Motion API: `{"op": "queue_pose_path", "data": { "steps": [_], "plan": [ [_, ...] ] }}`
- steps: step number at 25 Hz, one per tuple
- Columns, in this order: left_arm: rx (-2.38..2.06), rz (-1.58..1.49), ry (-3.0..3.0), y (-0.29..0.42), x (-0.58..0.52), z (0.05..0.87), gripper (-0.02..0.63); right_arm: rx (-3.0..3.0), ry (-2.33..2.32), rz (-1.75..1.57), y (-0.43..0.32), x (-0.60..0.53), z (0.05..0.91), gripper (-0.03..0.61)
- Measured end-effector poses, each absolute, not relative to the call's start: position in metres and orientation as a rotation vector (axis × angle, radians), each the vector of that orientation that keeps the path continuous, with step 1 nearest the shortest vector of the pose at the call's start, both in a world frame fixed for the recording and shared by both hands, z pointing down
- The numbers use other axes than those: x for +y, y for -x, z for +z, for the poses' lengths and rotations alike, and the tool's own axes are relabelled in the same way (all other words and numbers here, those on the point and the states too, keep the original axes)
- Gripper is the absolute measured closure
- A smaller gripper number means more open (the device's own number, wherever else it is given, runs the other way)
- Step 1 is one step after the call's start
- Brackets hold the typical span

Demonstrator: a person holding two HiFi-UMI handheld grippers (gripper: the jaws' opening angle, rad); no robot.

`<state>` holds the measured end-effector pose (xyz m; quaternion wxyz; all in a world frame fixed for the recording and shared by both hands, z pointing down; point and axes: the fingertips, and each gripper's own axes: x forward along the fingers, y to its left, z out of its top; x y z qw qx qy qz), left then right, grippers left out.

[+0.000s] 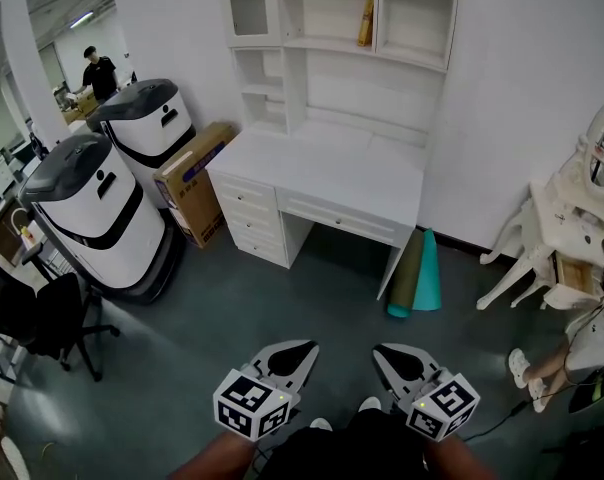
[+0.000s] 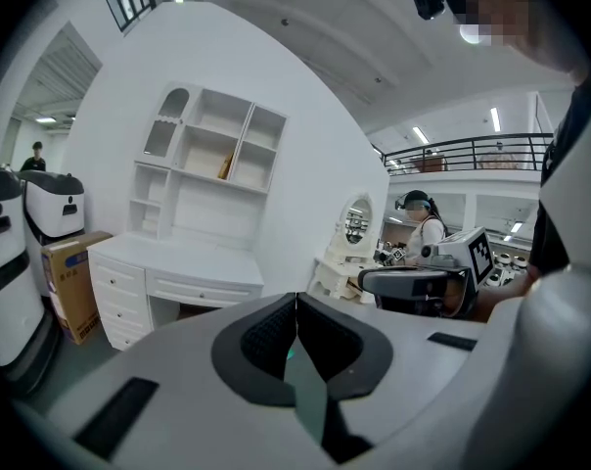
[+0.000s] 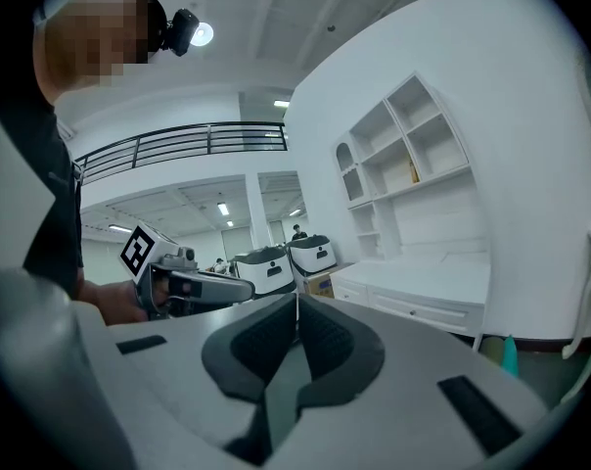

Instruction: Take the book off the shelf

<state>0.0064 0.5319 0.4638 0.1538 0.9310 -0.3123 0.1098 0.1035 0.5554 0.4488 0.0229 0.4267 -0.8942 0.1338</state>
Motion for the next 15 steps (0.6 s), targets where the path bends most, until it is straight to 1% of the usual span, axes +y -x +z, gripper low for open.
{"op": "queue_pose_path", "data": {
  "steps": [15],
  "plan": [
    [-0.959, 0.337, -2.642, 0.013, 0.521, 0.472, 0.603, -2.82, -1.22, 0.498, -0.078, 0.532, 0.461, 0.549]
  ]
}}
